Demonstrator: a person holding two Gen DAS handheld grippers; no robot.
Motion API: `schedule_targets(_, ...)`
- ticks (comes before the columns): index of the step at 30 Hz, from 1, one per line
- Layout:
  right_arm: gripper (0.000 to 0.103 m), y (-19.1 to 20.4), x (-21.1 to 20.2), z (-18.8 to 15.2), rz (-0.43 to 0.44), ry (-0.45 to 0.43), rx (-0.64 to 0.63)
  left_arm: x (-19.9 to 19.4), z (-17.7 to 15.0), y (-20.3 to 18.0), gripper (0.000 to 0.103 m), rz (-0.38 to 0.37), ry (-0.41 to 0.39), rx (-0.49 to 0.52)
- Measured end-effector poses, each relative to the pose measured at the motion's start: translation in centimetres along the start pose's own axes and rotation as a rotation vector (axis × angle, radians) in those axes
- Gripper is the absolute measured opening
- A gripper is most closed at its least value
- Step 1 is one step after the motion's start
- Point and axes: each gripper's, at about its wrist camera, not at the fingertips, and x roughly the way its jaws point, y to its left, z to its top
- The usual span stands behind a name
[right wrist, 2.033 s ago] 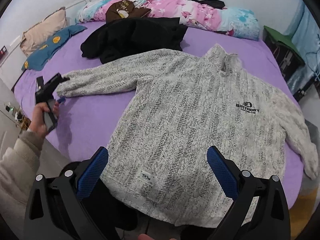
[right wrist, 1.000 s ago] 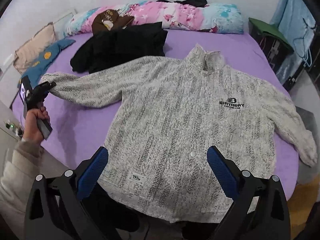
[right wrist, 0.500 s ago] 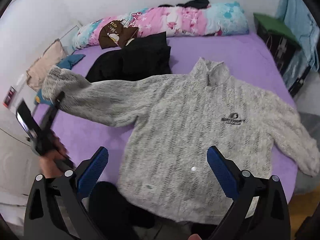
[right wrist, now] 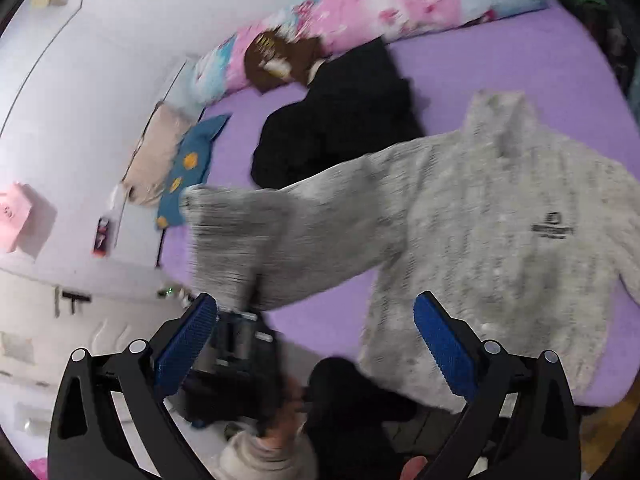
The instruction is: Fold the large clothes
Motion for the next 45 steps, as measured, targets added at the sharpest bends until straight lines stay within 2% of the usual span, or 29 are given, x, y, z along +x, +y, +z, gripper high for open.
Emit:
schedule_targets(4,0.097,2.4,0.4,1.6,-0.012,0.035,-0.003,-0.7,-0.2,-2.8,0.014,-0.015,-0.013,0.071)
schedule_targets(7,0.097,3.3,1.0,2.2,0.012,0.078,0.016,-1.0,-0.3,-4.5,0.014,-0.025,-0.015,0.109)
schedule_targets(10,0.097,2.2,2.0,2.3,0.001,0.125,0.107,-1.4,-0.5,-5.9,0.014,-0.041,-0.028,0.150)
schedule_targets(13,0.097,1.3,2.1,2.2,-0.055,0.135,0.115,-1.9,-0.8,-7.5,0.014,-0.063,-0.048,0.207)
schedule_targets(19,0.097,-2.2,2.3,1.7,-0.088,0.125,0.178,-2.2,-1.8,-10.6,0.014,-0.073,-0.068,0.302)
schedule_targets(21,0.083,-3.6,2.3,1.5,-0.096,0.113,0.193,-2.3,-2.1,-11.4,0.014,-0.082,-0.072,0.325)
schedule_targets(22,0.067,-4.3,2.3,1.4,-0.104,0.115,0.197,-2.3,-2.2,-11.8,0.014,-0.085,-0.073,0.337)
schedule_targets(23,0.061,-5.0,2.4,1.3,-0.114,0.118,0.200,-2.3,-2.5,-12.3,0.014,-0.086,-0.072,0.351)
schedule_targets(24,0.059,-5.7,2.4,1.3,-0.110,0.117,0.202,-2.2,-2.6,-12.7,0.014,-0.092,-0.069,0.359)
schedule_targets(26,0.045,-6.9,2.3,1.1,-0.114,0.112,0.216,-2.0,-3.0,-13.5,0.014,-0.102,-0.061,0.375)
schedule_targets(30,0.023,-10.1,2.0,0.9,-0.087,0.089,0.250,-1.5,-3.8,-15.2,0.016,-0.115,-0.031,0.434)
schedule_targets(34,0.018,-12.9,2.3,0.6,-0.037,0.069,0.275,-0.7,-4.6,-15.9,0.022,-0.120,0.012,0.453)
schedule_targets(36,0.017,-14.0,2.5,0.5,-0.014,0.055,0.285,-0.4,-5.2,-15.7,0.035,-0.130,0.039,0.449)
schedule_targets(37,0.017,-14.5,2.5,0.6,-0.007,0.046,0.286,-0.4,-5.5,-15.6,0.038,-0.135,0.044,0.446)
schedule_targets(39,0.016,-15.4,2.4,0.9,0.012,0.019,0.297,-0.6,-6.3,-14.8,0.057,-0.134,0.042,0.437)
schedule_targets(43,0.016,-17.2,1.8,1.0,0.052,-0.012,0.304,-0.9,-7.9,-12.6,0.060,-0.158,0.046,0.382)
schedule_targets(45,0.016,-18.1,1.0,0.8,0.073,-0.028,0.303,-0.4,-8.9,-10.9,0.061,-0.143,0.064,0.353)
